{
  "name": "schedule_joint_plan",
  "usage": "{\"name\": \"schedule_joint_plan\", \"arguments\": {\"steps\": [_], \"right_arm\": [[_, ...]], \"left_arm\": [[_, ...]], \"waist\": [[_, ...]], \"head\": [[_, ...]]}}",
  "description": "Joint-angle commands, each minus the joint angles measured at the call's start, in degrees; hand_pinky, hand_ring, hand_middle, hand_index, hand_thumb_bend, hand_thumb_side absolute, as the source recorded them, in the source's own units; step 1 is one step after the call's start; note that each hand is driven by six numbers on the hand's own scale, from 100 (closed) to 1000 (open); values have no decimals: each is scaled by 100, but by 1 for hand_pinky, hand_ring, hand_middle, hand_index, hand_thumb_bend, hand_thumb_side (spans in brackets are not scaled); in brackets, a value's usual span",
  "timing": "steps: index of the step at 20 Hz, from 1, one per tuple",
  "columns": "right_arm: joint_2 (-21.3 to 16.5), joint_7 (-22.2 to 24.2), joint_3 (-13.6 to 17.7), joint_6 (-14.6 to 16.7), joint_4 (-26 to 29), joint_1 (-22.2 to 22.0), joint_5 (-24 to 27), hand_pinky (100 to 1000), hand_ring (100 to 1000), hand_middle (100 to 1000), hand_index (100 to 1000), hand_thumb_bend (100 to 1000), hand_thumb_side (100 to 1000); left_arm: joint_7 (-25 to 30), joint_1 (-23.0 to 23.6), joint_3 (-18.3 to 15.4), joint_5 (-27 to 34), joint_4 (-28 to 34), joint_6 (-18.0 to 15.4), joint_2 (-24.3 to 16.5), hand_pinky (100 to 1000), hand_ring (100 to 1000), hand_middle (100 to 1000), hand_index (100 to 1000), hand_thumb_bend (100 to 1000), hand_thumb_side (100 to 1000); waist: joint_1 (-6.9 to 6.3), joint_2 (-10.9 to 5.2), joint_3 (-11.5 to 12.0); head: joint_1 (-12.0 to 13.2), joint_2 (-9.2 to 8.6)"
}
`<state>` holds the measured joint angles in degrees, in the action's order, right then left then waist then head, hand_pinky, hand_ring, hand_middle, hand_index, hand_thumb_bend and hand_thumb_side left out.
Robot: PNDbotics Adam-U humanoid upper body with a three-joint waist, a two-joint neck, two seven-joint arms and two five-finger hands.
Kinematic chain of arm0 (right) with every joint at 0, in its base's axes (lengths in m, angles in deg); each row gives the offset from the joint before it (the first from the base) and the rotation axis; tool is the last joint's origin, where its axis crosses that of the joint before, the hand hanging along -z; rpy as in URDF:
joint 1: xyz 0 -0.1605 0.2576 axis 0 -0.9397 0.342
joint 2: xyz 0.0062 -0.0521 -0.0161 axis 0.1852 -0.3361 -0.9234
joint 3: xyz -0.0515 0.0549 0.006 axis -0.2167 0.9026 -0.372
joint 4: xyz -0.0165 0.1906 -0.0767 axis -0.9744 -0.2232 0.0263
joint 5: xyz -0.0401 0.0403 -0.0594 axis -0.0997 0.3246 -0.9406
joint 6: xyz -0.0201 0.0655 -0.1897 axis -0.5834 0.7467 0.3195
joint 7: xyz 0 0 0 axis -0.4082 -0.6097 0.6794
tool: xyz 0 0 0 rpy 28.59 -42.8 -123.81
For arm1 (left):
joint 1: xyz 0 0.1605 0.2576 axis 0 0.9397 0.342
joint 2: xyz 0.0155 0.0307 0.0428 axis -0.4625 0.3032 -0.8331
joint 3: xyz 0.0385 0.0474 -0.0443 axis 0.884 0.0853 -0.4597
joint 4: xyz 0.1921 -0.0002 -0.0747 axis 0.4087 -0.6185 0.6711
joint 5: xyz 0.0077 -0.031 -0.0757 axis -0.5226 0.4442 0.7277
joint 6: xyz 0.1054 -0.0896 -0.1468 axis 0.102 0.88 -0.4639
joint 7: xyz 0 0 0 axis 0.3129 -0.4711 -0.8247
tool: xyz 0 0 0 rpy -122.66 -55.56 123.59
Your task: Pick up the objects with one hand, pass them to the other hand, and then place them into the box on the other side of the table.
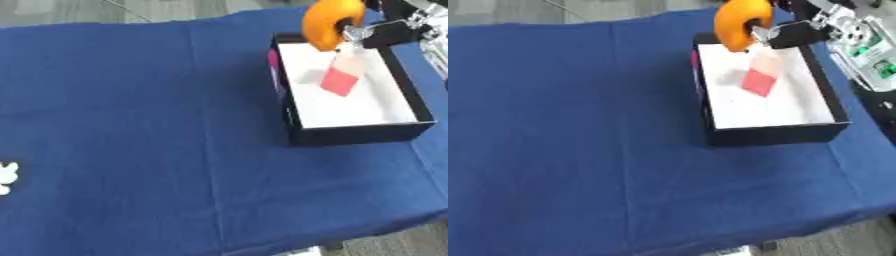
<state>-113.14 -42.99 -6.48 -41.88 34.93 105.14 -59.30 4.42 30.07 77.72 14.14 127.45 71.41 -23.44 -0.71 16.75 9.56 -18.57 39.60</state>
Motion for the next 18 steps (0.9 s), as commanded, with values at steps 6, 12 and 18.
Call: {"name": "schedule_joint_plan", "arguments": {"steps": [6, 12, 18], "right_arm": [[-352, -153, 222, 560, -510, -404, -1055, 911, 1000, 890, 879, 347, 110], [-353, 76, 305, 1077, -654, -635, -1760, 981, 1000, 1000, 1000, 384, 100], [-328, 197, 476, 1253, -711, -749, -2035, 1000, 1000, 1000, 1000, 344, 100]], "left_arm": [[1072, 67, -268, 434, -206, -87, -1323, 895, 817, 738, 875, 247, 563], [2220, -138, -367, 406, -829, -401, -1739, 911, 853, 765, 886, 404, 524], [2604, -470, -466, 93, -1566, -715, -1937, 919, 873, 779, 898, 540, 496]], "waist": [[-14, -52, 34], [-15, -56, 34], [-28, -58, 30]], "head": [[32, -126], [174, -123], [383, -106]]}}
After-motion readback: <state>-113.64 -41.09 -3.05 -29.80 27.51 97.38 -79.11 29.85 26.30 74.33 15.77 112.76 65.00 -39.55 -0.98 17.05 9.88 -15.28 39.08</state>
